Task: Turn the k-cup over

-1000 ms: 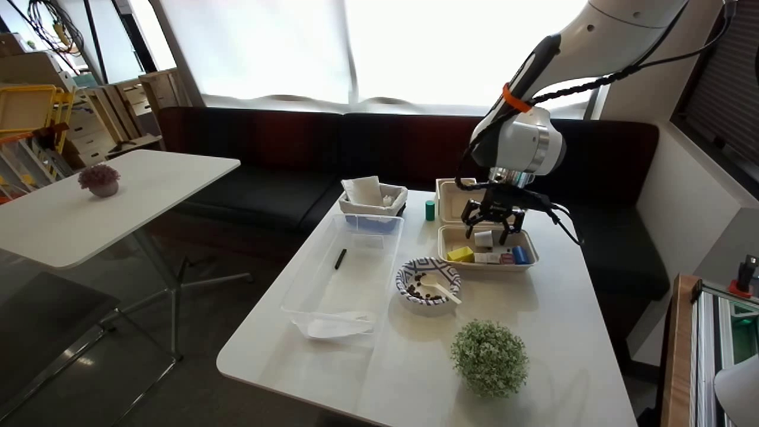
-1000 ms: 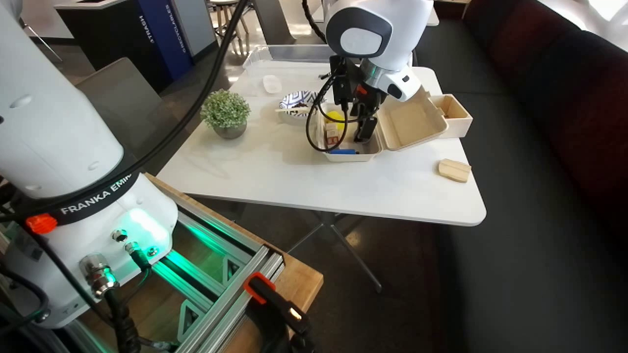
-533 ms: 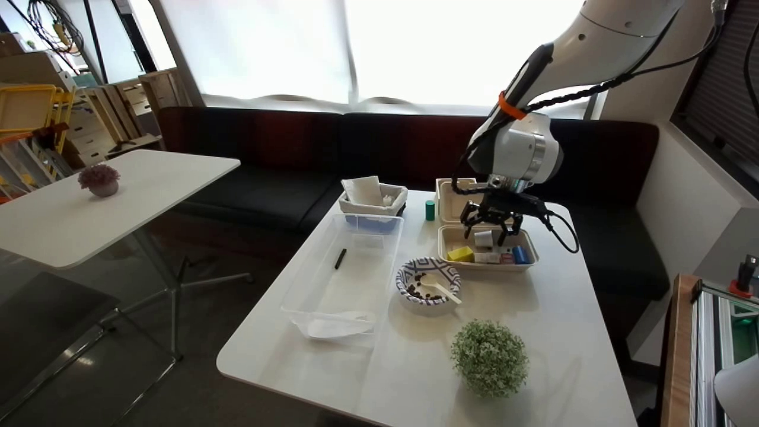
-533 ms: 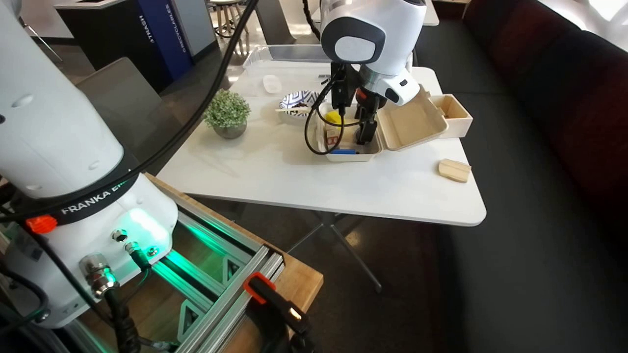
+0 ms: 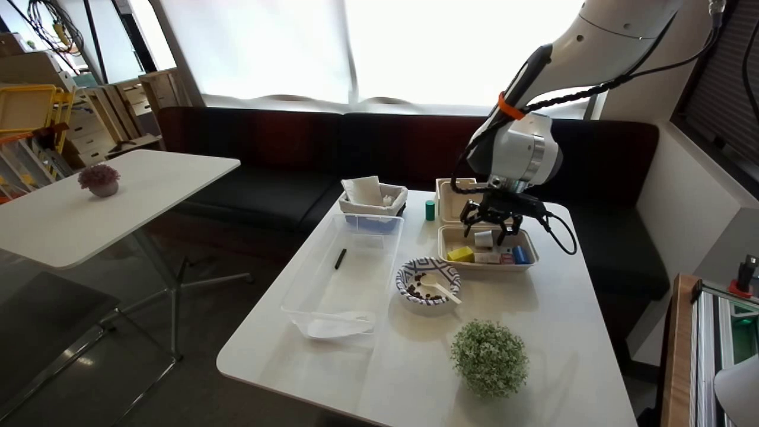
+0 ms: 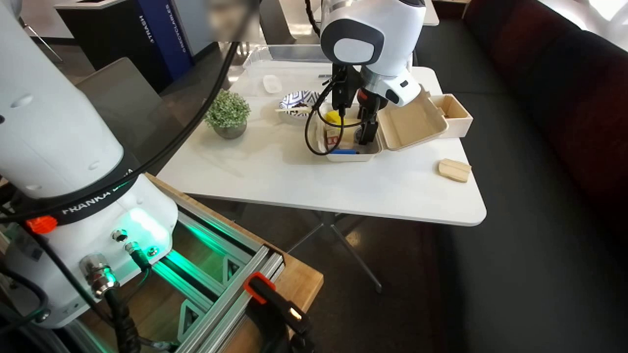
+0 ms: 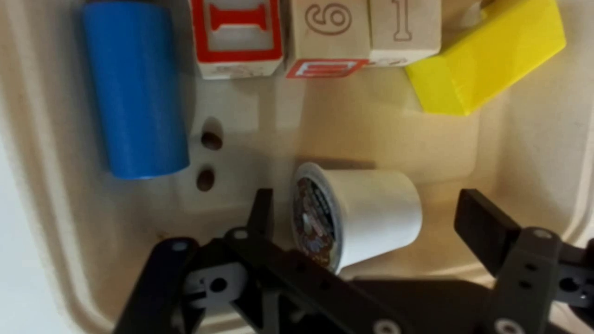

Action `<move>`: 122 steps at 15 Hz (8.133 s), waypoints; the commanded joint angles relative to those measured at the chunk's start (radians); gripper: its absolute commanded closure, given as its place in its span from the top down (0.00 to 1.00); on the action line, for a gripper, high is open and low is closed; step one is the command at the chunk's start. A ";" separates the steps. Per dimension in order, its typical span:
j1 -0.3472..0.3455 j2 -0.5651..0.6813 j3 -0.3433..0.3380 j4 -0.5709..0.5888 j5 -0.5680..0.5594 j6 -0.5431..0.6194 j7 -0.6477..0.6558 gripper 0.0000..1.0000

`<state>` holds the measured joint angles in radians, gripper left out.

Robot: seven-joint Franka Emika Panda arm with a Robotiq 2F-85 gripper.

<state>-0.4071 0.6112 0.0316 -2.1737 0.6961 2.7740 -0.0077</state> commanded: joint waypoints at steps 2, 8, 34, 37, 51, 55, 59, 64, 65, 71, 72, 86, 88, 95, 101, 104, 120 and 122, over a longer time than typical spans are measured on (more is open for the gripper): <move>-0.027 0.015 0.029 -0.001 0.062 0.034 -0.072 1.00; -0.075 0.009 0.066 -0.004 0.151 0.030 -0.214 1.00; -0.227 0.009 0.175 -0.018 0.318 0.008 -0.490 0.95; -0.274 0.007 0.206 -0.016 0.367 -0.001 -0.555 0.95; -0.261 0.005 0.140 -0.011 0.507 -0.144 -0.790 0.88; -0.184 0.002 0.052 -0.005 0.548 -0.205 -0.818 0.80; -0.109 0.001 -0.025 0.001 0.571 -0.241 -0.822 0.74; -0.037 -0.007 -0.089 -0.002 0.586 -0.252 -0.821 0.67; -0.028 -0.009 -0.096 -0.003 0.590 -0.250 -0.823 0.67; 0.011 -0.026 -0.123 -0.007 0.599 -0.242 -0.827 0.52; 0.015 -0.028 -0.125 -0.009 0.599 -0.241 -0.828 0.51; 0.050 -0.061 -0.155 -0.018 0.586 -0.222 -0.820 0.10; 0.059 -0.065 -0.161 -0.023 0.575 -0.217 -0.809 0.01; 0.170 -0.140 -0.197 -0.108 0.483 -0.072 -0.639 0.01; 0.458 -0.223 -0.354 -0.276 0.232 0.177 -0.226 0.01; 0.681 -0.179 -0.531 -0.326 0.091 0.259 -0.009 0.01; 1.369 0.076 -1.105 0.016 -0.742 -0.374 0.717 0.01; 1.328 0.071 -1.047 0.054 -0.793 -0.448 0.740 0.01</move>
<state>0.9739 0.6704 -1.0815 -2.1763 -0.0169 2.4200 0.6851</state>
